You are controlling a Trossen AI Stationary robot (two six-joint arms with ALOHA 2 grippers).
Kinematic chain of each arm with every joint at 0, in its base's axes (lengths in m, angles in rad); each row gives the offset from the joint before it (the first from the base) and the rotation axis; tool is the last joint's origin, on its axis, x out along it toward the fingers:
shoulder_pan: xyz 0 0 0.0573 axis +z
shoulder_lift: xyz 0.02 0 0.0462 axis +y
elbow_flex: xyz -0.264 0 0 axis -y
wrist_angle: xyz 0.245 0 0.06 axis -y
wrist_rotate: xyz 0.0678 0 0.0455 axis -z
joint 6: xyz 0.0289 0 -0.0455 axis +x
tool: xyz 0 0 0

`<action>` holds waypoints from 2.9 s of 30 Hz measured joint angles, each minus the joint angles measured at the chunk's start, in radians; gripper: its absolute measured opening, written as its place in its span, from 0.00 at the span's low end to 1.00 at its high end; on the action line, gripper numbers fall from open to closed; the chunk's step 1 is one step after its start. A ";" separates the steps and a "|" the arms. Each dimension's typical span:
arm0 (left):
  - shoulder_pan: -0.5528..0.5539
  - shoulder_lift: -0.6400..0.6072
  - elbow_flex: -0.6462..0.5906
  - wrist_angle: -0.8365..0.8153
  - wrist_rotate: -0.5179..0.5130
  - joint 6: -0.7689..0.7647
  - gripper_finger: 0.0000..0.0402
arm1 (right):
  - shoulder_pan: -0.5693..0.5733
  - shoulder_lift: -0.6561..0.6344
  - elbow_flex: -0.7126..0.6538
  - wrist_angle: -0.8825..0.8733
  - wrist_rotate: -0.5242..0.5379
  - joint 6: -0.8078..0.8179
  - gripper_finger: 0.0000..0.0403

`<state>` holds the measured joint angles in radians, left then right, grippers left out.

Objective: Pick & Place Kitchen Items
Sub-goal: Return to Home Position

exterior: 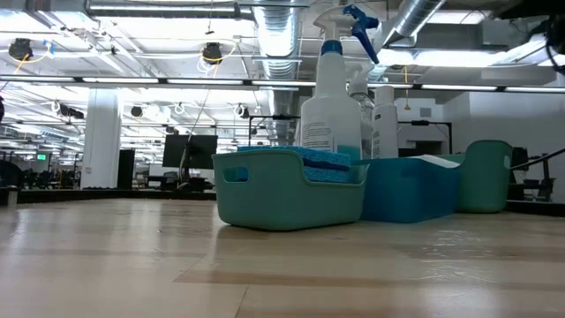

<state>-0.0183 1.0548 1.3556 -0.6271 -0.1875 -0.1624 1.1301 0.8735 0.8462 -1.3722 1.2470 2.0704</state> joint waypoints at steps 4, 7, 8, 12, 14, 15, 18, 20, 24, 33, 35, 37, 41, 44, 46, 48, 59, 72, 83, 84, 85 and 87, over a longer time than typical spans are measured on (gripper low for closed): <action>-0.018 -0.060 -0.086 0.045 0.000 -0.002 0.23 | 0.056 -0.007 -0.091 0.156 0.038 0.046 0.00; -0.021 -0.141 -0.220 0.166 0.007 -0.032 0.11 | 0.051 0.021 -0.112 0.258 0.063 0.018 0.00; -0.021 -0.175 -0.274 0.224 0.011 -0.041 0.06 | 0.044 0.033 -0.115 0.277 0.067 0.011 0.00; -0.020 -0.301 -0.514 0.497 0.010 -0.052 0.02 | 0.013 0.075 -0.115 0.325 0.067 0.001 0.00; -0.020 -0.352 -0.632 0.636 0.006 -0.053 0.01 | 0.002 0.087 -0.115 0.344 0.068 0.001 0.00; -0.015 -0.364 -0.693 0.705 0.004 -0.053 0.01 | -0.003 0.090 -0.115 0.351 0.068 0.000 0.00; 0.012 -0.380 -0.847 0.889 0.000 -0.077 0.01 | -0.019 0.091 -0.115 0.378 0.070 -0.002 0.00; 0.030 -0.367 -0.921 0.986 -0.002 -0.095 0.00 | -0.032 0.091 -0.115 0.394 0.070 -0.002 0.00; 0.037 -0.325 -1.029 1.074 -0.005 -0.100 0.00 | -0.061 0.091 -0.115 0.429 0.069 -0.003 0.00; -0.030 -0.457 -1.208 1.176 0.030 -0.010 0.00 | -0.161 0.097 -0.115 0.601 0.041 -0.092 0.00; -0.037 -0.514 -1.253 1.193 0.046 0.008 0.00 | -0.184 0.097 -0.115 0.656 0.039 -0.134 0.00; -0.037 -0.583 -1.283 1.195 0.063 0.019 0.00 | -0.205 0.097 -0.115 0.716 0.037 -0.176 0.00; -0.037 -0.724 -1.332 1.182 0.077 0.026 0.00 | -0.242 0.097 -0.115 0.811 0.032 -0.271 0.00; -0.036 -0.826 -1.349 1.123 0.091 0.033 0.00 | -0.266 0.097 -0.115 0.831 0.032 -0.288 0.00; -0.032 -0.893 -1.349 1.031 0.091 0.034 0.00 | -0.282 0.097 -0.115 0.835 0.029 -0.290 0.00; -0.031 -0.962 -1.349 0.941 0.091 0.034 0.00 | -0.300 0.097 -0.115 0.835 0.016 -0.290 0.00; -0.028 -1.055 -1.339 0.795 0.069 0.132 0.00 | -0.384 0.097 -0.115 0.853 -0.046 -0.291 0.00; -0.027 -1.055 -1.339 0.704 0.015 0.042 0.01 | -0.513 0.097 -0.115 1.233 -0.160 -0.945 0.00; -0.027 -1.053 -1.339 0.705 0.015 0.027 0.02 | -0.750 0.097 -0.115 1.581 -0.546 -1.699 0.00; -0.027 -1.053 -1.339 0.705 0.016 0.027 0.02 | -0.757 0.094 -0.115 1.598 -0.590 -1.765 0.00; -0.027 -1.053 -1.339 0.705 0.016 0.027 0.02 | -0.762 0.089 -0.115 1.605 -0.638 -1.820 0.00; -0.027 -1.053 -1.339 0.705 0.016 0.026 0.01 | -0.779 0.075 -0.115 1.605 -0.750 -1.885 0.00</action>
<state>-0.0456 0.0017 0.0170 0.0784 -0.1719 -0.1360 0.3513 0.9484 0.7307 0.2329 0.4965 0.1855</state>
